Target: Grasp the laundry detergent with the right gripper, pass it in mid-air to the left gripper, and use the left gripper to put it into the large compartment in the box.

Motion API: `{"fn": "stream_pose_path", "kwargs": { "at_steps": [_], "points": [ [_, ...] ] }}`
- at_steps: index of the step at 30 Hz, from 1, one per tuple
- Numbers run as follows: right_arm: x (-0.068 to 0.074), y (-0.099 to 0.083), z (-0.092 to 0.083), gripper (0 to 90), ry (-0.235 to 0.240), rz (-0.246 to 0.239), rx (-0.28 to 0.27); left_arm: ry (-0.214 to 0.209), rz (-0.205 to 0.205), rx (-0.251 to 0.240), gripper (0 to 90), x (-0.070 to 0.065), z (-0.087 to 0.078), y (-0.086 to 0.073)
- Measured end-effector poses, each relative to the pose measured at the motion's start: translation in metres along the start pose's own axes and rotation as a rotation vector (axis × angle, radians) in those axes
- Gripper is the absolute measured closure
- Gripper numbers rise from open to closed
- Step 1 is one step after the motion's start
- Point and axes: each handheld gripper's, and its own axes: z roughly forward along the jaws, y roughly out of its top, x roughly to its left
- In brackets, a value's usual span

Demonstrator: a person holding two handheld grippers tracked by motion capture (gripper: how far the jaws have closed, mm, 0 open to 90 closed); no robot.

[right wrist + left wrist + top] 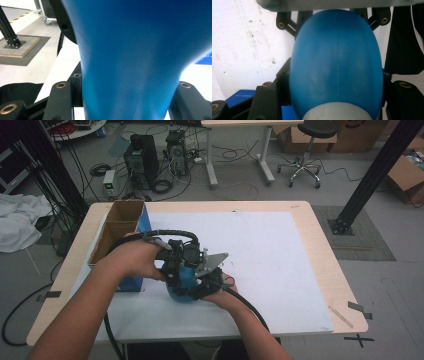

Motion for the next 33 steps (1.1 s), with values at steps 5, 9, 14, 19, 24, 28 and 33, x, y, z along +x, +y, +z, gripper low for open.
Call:
{"fn": "stream_pose_path", "kwargs": {
  "at_steps": [5, 9, 14, 19, 24, 28, 33],
  "points": [
    [0.003, 0.001, -0.006, 39.0, -0.011, -0.006, -0.005, -0.005, 0.005, -0.006, 39.0, 0.001, -0.005, 0.002],
    [0.001, 0.001, -0.01, 27.9, -0.029, 0.007, 0.006, -0.016, -0.01, 0.002, 38.9, 0.003, -0.007, 0.003],
    [-0.002, 0.002, -0.018, 19.0, -0.027, 0.018, 0.026, -0.02, -0.045, 0.016, 38.9, 0.008, -0.012, 0.001],
    [-0.005, 0.007, -0.027, 12.9, -0.02, 0.019, 0.061, -0.026, -0.068, 0.018, 38.9, 0.012, -0.018, -0.002],
    [-0.014, 0.015, -0.045, 2.9, -0.019, 0.024, 0.131, -0.035, -0.118, 0.018, 38.8, 0.019, -0.029, -0.007],
    [-0.017, 0.019, -0.054, 0.0, -0.012, 0.021, 0.188, -0.045, -0.163, 0.02, 38.7, 0.026, -0.041, -0.013],
    [-0.024, 0.029, -0.072, 0.0, 0.012, 0.008, 0.284, -0.056, -0.236, 0.042, 38.7, 0.038, -0.058, -0.022]
  ]
}}
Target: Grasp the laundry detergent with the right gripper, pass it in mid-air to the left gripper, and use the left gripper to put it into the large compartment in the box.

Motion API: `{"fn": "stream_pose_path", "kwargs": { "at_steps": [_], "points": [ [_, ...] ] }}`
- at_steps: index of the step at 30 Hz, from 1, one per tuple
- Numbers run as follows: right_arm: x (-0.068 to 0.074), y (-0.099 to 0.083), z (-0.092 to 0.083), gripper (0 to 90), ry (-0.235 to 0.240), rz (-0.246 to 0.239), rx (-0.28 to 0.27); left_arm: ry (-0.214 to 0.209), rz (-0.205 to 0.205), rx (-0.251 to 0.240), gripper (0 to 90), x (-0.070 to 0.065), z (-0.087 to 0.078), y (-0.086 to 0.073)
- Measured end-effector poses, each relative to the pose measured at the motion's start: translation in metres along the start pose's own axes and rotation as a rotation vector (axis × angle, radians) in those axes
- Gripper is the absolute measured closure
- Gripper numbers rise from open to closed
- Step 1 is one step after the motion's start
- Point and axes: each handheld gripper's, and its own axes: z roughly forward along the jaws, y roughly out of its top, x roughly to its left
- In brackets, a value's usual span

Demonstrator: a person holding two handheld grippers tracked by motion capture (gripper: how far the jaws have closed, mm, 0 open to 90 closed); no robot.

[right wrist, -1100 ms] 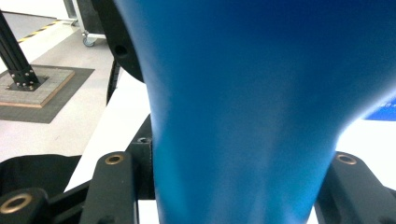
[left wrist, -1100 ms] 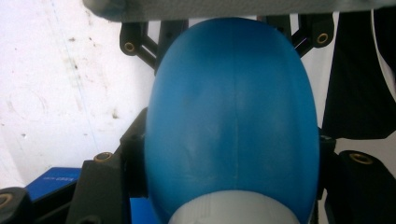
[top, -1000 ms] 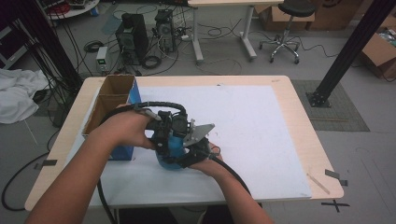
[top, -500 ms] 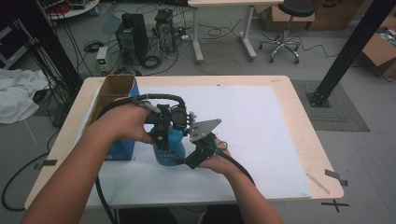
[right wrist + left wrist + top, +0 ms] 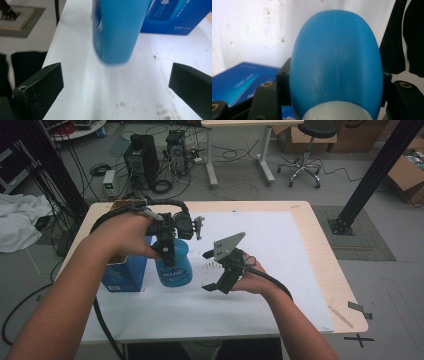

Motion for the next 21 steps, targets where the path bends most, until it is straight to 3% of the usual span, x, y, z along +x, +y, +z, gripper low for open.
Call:
{"fn": "stream_pose_path", "kwargs": {
  "at_steps": [5, 6, 7, 8, 11, 12, 14, 20, 21],
  "points": [
    [-0.008, 0.003, -0.016, 0.0, 0.022, -0.011, 0.122, -0.003, -0.106, 0.0, 38.7, 0.014, -0.02, -0.011],
    [-0.011, 0.003, -0.021, 0.0, 0.031, -0.012, 0.182, -0.005, -0.143, -0.002, 38.7, 0.019, -0.026, -0.015],
    [-0.011, 0.003, -0.021, 0.0, 0.031, -0.012, 0.182, -0.005, -0.143, -0.002, 38.7, 0.019, -0.026, -0.015],
    [-0.014, 0.003, -0.025, 0.0, 0.041, -0.017, 0.249, -0.014, -0.204, -0.009, 38.7, 0.025, -0.035, -0.022],
    [-0.018, 0.001, -0.029, 0.0, 0.055, -0.007, 0.325, -0.026, -0.303, -0.018, 38.6, 0.033, -0.047, -0.032],
    [-0.018, 0.001, -0.029, 0.0, 0.055, -0.007, 0.325, -0.026, -0.303, -0.018, 38.6, 0.033, -0.047, -0.032],
    [-0.021, -0.001, -0.035, 0.0, 0.064, -0.01, 0.392, -0.022, -0.384, -0.02, 38.6, 0.041, -0.059, -0.044],
    [-0.024, 0.0, -0.049, 0.0, 0.057, -0.019, 0.466, -0.035, -0.548, -0.013, 38.6, 0.054, -0.077, -0.07],
    [-0.024, 0.0, -0.049, 0.0, 0.057, -0.019, 0.466, -0.035, -0.548, -0.013, 38.6, 0.054, -0.077, -0.07]
  ]
}}
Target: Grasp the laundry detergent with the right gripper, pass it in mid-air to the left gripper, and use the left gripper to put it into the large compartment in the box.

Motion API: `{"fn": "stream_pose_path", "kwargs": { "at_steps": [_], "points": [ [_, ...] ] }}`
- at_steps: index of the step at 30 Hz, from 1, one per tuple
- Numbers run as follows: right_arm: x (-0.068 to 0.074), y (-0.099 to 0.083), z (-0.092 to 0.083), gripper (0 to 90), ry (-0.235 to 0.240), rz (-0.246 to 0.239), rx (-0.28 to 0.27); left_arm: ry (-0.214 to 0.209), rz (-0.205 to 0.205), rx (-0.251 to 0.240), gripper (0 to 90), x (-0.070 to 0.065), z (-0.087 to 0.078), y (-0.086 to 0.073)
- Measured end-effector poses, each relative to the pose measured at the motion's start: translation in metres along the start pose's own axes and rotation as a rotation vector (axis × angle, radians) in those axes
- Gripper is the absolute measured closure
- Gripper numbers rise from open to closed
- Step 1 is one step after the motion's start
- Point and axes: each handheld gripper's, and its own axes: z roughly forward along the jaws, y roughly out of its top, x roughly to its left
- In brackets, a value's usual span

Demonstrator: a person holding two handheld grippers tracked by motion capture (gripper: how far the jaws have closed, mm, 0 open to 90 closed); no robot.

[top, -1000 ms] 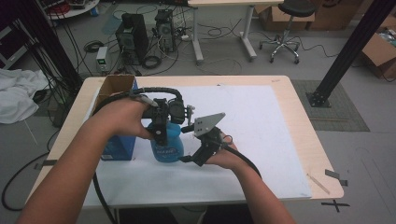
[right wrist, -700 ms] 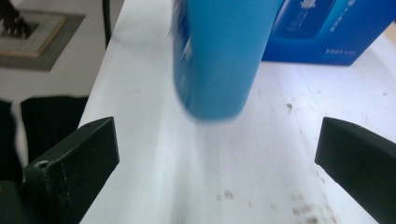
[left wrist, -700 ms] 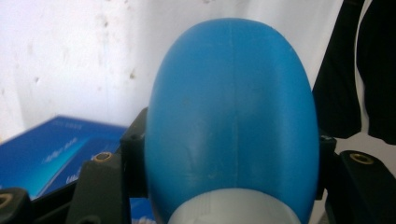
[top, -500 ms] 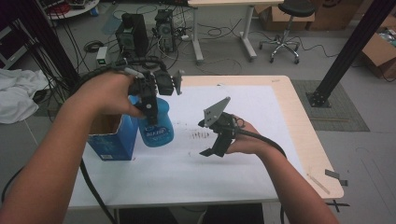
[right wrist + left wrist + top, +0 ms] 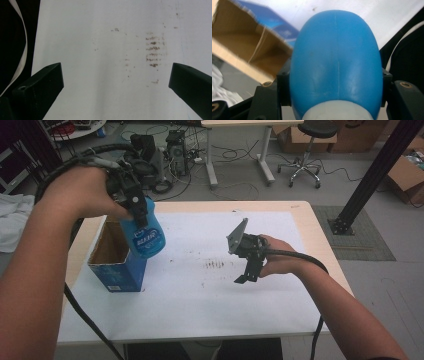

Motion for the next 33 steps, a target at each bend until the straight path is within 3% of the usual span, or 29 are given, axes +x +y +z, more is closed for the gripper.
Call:
{"fn": "stream_pose_path", "kwargs": {
  "at_steps": [1, 2, 4, 10, 11, 12, 14, 15, 18, 24, 25, 26, 33],
  "points": [
    [-0.001, -0.002, -0.004, 0.0, 0.002, -0.005, 0.025, 0.0, -0.051, -0.006, 38.5, 0.007, -0.006, -0.006],
    [-0.001, -0.002, -0.004, 0.0, 0.002, -0.005, 0.025, 0.0, -0.051, -0.006, 38.6, 0.007, -0.006, -0.006],
    [-0.002, -0.006, -0.006, 0.0, 0.008, -0.015, 0.066, -0.001, -0.155, -0.015, 38.6, 0.017, -0.013, -0.015],
    [-0.003, -0.013, -0.006, 0.0, 0.017, -0.033, 0.132, -0.047, -0.368, -0.025, 38.6, 0.04, -0.027, -0.034],
    [-0.004, -0.013, -0.007, 0.0, 0.019, -0.035, 0.139, -0.049, -0.397, -0.023, 38.6, 0.043, -0.028, -0.037],
    [-0.004, -0.013, -0.007, 0.0, 0.019, -0.035, 0.139, -0.049, -0.397, -0.023, 38.6, 0.043, -0.028, -0.037],
    [-0.004, -0.014, -0.009, 0.0, 0.013, -0.042, 0.146, -0.051, -0.451, -0.014, 38.6, 0.048, -0.029, -0.041],
    [-0.004, -0.014, -0.01, 0.0, 0.013, -0.042, 0.147, -0.053, -0.506, -0.008, 38.6, 0.052, -0.03, -0.044],
    [-0.005, -0.014, -0.014, 0.0, 0.005, -0.053, 0.152, -0.05, -0.585, -0.001, 38.6, 0.061, -0.03, -0.05],
    [-0.005, -0.016, -0.015, 0.0, 0.003, -0.06, 0.172, -0.043, -0.712, 0.01, 38.6, 0.076, -0.025, -0.056],
    [-0.005, -0.016, -0.015, 0.0, 0.003, -0.06, 0.172, -0.043, -0.712, 0.01, 38.7, 0.076, -0.025, -0.056],
    [-0.005, -0.017, -0.013, 0.0, 0.006, -0.059, 0.183, -0.044, -0.752, 0.008, 38.6, 0.079, -0.022, -0.056],
    [-0.006, -0.019, -0.013, 0.0, 0.002, -0.058, 0.185, -0.038, -0.783, 0.025, 38.6, 0.086, -0.006, -0.055]
  ]
}}
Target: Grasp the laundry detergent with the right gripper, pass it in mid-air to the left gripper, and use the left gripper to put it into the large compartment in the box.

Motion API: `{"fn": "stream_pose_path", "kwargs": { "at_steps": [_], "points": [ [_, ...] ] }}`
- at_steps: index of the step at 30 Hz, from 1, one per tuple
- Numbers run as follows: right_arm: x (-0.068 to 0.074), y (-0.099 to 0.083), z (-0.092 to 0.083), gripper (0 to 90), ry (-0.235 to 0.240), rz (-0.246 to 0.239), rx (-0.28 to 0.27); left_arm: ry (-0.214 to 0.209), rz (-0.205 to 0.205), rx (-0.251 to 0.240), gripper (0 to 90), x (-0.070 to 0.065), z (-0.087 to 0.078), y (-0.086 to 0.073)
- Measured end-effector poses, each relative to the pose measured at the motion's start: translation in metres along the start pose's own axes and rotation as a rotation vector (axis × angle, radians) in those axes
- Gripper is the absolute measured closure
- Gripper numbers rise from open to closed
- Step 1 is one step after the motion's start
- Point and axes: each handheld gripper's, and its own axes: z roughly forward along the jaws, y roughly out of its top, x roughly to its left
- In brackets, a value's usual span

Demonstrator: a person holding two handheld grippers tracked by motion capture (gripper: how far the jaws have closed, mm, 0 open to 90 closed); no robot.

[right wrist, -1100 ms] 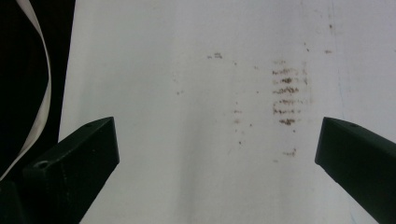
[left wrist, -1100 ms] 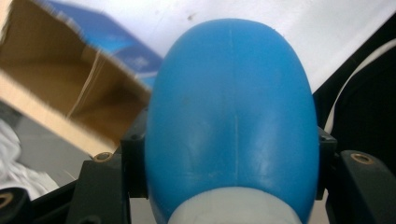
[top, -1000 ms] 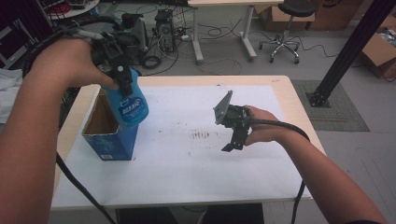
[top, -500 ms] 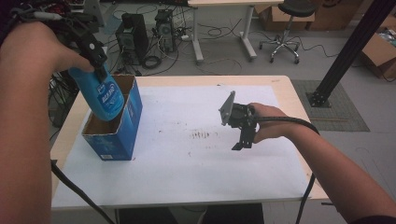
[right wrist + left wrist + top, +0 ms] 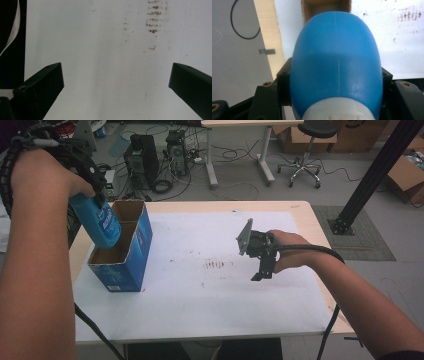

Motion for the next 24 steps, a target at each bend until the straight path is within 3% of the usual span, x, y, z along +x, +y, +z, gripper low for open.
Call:
{"fn": "stream_pose_path", "kwargs": {
  "at_steps": [12, 24],
  "points": [
    [-0.001, -0.003, 0.001, 0.0, -0.008, 0.007, -0.01, -0.008, -0.012, 0.042, 38.6, 0.005, 0.052, 0.011],
    [0.001, -0.006, 0.003, 0.0, 0.002, 0.014, 0.006, -0.015, 0.003, 0.063, 38.6, 0.0, 0.101, 0.019]
  ]
}}
